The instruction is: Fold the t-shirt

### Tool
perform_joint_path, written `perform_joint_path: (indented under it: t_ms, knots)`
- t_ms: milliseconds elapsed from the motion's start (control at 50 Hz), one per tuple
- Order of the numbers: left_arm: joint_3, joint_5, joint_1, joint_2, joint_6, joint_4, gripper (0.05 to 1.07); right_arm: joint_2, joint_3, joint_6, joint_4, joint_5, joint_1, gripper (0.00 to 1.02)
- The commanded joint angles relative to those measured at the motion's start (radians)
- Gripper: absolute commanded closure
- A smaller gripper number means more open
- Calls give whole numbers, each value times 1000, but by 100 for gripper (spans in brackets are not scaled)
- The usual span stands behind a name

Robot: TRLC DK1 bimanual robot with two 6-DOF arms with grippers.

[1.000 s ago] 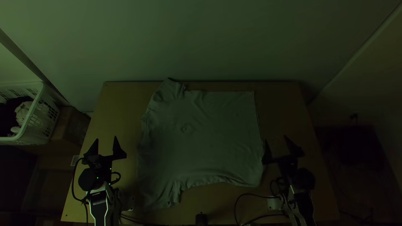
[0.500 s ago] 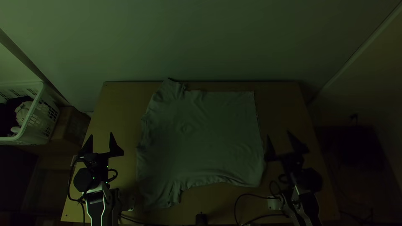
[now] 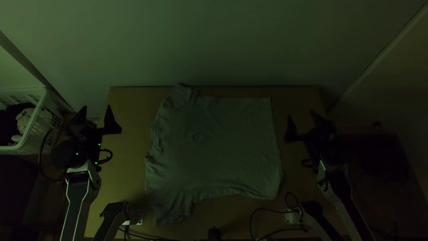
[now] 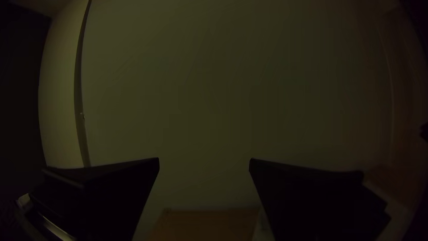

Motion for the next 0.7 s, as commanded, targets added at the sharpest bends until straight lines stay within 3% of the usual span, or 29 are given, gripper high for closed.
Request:
perform_joint_path:
  t_ms: [0, 500, 680]
  knots:
    - [115, -6, -34, 101, 15, 14, 10, 110, 107, 14, 16, 7, -14, 3]
    - [484, -131, -242, 466, 63, -44, 10, 564, 589, 100, -154, 7, -56, 3]
    - [646, -135, -258, 618, 60, -162, 10, 684, 722, 138, -209, 7, -57, 3]
